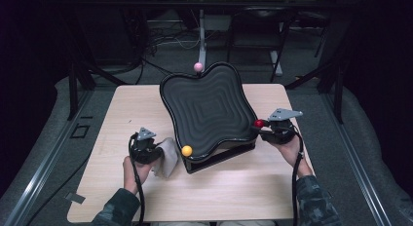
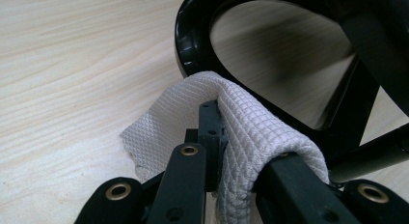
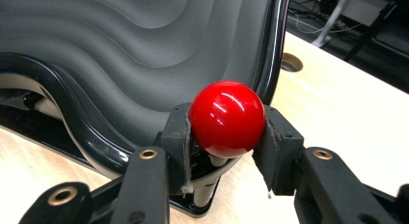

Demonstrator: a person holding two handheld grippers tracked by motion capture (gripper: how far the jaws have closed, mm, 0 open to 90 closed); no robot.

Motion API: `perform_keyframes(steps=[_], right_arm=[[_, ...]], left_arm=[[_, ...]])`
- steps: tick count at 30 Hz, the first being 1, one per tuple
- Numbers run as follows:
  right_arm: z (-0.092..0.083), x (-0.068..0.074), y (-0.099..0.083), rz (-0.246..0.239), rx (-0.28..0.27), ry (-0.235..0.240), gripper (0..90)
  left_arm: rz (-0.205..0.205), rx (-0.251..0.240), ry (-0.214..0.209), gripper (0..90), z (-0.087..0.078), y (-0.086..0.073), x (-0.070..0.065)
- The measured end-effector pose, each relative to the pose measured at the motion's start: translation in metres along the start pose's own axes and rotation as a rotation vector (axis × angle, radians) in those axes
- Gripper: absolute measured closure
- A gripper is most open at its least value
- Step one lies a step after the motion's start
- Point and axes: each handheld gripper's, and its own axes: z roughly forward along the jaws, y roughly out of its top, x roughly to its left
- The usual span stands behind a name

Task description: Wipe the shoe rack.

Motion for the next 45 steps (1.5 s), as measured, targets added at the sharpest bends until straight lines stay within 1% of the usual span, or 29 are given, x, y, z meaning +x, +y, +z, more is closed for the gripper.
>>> perform_keyframes(steps=[1,3,6,7,9,11,12,13,15,16,17,18,19,20,21,22,23,24,25,26,28,30,33,34,38,42,44,45], right_arm=[[0.000,-0.001,0.000,0.008,0.003,0.013,60.1],[0.001,-0.003,0.001,0.023,0.005,0.009,60.1],[0.003,-0.007,0.003,0.085,0.022,-0.010,59.8],[0.004,-0.009,0.004,0.116,0.026,-0.024,59.7],[0.006,-0.011,0.004,0.159,0.034,-0.056,59.1],[0.007,-0.012,0.005,0.191,0.044,-0.085,55.1],[0.008,-0.011,0.005,0.204,0.041,-0.090,54.8],[0.008,-0.010,0.006,0.205,0.035,-0.107,53.5],[0.009,-0.007,0.008,0.203,0.033,-0.123,50.0],[0.010,-0.004,0.009,0.202,0.041,-0.137,49.8],[0.012,-0.004,0.010,0.198,0.051,-0.155,52.3],[0.014,-0.003,0.010,0.197,0.055,-0.170,57.1],[0.015,-0.004,0.009,0.205,0.047,-0.169,59.3],[0.015,-0.005,0.009,0.206,0.049,-0.178,59.5],[0.017,-0.006,0.009,0.206,0.043,-0.202,59.6],[0.017,-0.008,0.009,0.213,0.037,-0.216,59.6],[0.018,-0.010,0.007,0.221,0.028,-0.220,59.8],[0.017,-0.011,0.007,0.231,0.024,-0.209,59.8],[0.016,-0.012,0.007,0.226,0.033,-0.187,59.9],[0.016,-0.013,0.007,0.219,0.035,-0.184,60.0],[0.017,-0.013,0.006,0.220,0.027,-0.197,60.1],[0.017,-0.014,0.005,0.221,0.025,-0.176,60.2],[0.017,-0.014,0.005,0.219,0.031,-0.173,60.6],[0.017,-0.014,0.004,0.217,0.041,-0.170,61.0],[0.017,-0.014,0.004,0.224,0.039,-0.163,61.3],[0.017,-0.013,0.005,0.225,0.047,-0.174,60.9],[0.017,-0.012,0.006,0.225,0.048,-0.187,59.8],[0.017,-0.012,0.006,0.226,0.046,-0.187,57.9]], left_arm=[[0.003,0.000,-0.002,84.9,0.000,0.000,0.000],[0.004,0.001,-0.002,84.8,0.000,0.000,-0.001],[0.007,0.003,-0.004,84.7,0.000,-0.001,-0.001],[0.009,0.005,-0.004,84.7,0.000,-0.001,-0.002],[0.013,0.003,-0.004,84.6,0.000,0.000,-0.002],[0.013,-0.002,-0.002,84.5,0.001,0.000,-0.003],[0.012,-0.003,-0.003,84.4,0.001,0.000,-0.003],[0.012,-0.003,-0.002,84.4,0.001,0.000,-0.003],[0.011,-0.004,-0.003,84.4,0.001,0.000,-0.003],[0.015,-0.003,-0.002,84.3,0.001,0.001,-0.003],[0.018,-0.004,-0.001,84.4,0.001,0.001,-0.004],[0.018,-0.005,-0.001,84.3,0.001,0.001,-0.004],[0.019,-0.006,-0.002,84.3,0.001,0.001,-0.005],[0.021,-0.005,-0.001,84.3,0.002,0.001,-0.005],[0.023,-0.003,-0.002,84.3,0.002,0.001,-0.005],[0.024,-0.002,-0.004,84.3,0.002,0.001,-0.005],[0.023,-0.003,-0.002,84.3,0.002,0.001,-0.006],[0.024,-0.004,-0.002,84.3,0.002,0.001,-0.006],[0.024,-0.007,-0.002,84.3,0.002,0.001,-0.006],[0.022,-0.014,-0.002,84.3,0.002,0.001,-0.006],[0.022,-0.020,-0.001,84.3,0.002,0.003,-0.007],[0.022,-0.036,0.002,84.3,0.001,0.004,-0.007],[0.016,-0.070,0.012,84.3,-0.002,0.008,-0.008],[0.013,-0.081,0.012,84.3,-0.003,0.009,-0.009],[0.004,-0.140,0.022,84.3,-0.010,0.021,-0.008],[0.002,-0.179,0.023,84.3,-0.017,0.032,-0.009],[0.013,-0.201,0.042,84.4,-0.022,0.038,-0.010],[0.019,-0.208,0.052,84.4,-0.025,0.041,-0.009]])
